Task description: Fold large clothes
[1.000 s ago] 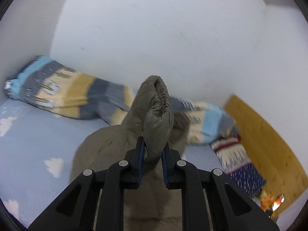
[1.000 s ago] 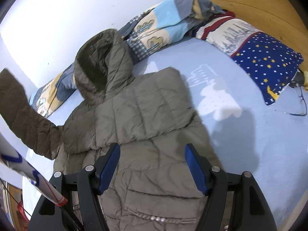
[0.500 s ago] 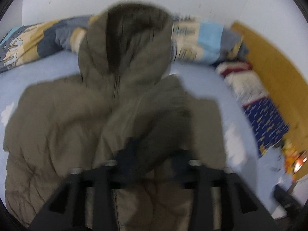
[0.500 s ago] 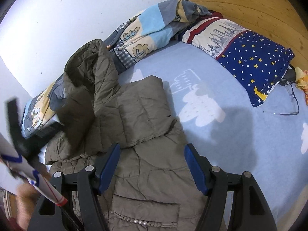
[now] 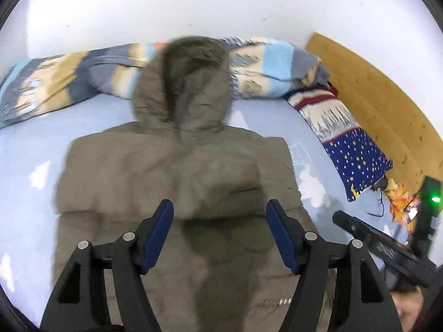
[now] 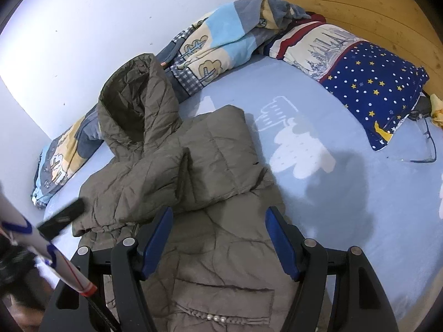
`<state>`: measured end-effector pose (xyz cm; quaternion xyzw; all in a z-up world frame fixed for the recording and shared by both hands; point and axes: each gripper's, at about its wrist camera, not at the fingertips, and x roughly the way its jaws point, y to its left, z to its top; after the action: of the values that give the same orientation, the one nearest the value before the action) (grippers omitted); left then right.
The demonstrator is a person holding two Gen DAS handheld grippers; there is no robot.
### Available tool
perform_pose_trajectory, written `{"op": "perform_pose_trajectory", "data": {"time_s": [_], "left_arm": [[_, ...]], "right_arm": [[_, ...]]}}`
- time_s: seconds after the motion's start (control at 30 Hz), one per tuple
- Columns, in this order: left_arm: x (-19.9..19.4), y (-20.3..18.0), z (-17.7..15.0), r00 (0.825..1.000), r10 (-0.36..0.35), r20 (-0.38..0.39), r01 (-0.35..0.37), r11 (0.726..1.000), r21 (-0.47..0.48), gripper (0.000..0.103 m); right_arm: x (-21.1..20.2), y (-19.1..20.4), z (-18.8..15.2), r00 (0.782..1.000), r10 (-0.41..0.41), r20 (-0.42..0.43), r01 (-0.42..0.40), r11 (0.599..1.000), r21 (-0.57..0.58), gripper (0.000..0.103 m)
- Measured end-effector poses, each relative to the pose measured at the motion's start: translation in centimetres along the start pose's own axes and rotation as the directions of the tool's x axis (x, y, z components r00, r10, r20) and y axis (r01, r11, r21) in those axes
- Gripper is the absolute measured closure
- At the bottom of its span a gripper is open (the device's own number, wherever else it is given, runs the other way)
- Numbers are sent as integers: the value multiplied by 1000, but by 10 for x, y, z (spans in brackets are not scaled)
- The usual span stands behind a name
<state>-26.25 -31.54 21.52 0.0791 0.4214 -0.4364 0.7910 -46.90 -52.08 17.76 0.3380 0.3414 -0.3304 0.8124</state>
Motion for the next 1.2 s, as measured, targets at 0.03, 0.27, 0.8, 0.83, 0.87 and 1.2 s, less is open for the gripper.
{"op": "perform_pose_trajectory", "data": {"time_s": [0.03,0.27,0.8,0.83,0.87,1.2], "left_arm": [[-16,12,-3,1000,11,11,-10,1000,-28,35],[-128,74,-31,988,137,73,-124,980,-156,35],[-308,-7,-24,980,-66,186,81,994,-74,34],[-315,-15,-19,975,-76,207,89,994,-55,33],[-321,-22,-14,968,-83,237,93,995,-32,29],[-194,0,-17,972,80,222,-73,997,-38,24]], "right_arm": [[0,2,-1,1000,1,-1,-1,1000,-1,29],[1,11,-5,1000,-9,6,9,1000,-22,29],[6,14,-9,1000,-4,-9,4,1000,-9,29],[6,15,-9,1000,-2,-10,2,1000,-8,29],[8,15,-9,1000,2,-14,-2,1000,-7,29],[38,1,-7,979,182,-90,-168,975,142,42]]}}
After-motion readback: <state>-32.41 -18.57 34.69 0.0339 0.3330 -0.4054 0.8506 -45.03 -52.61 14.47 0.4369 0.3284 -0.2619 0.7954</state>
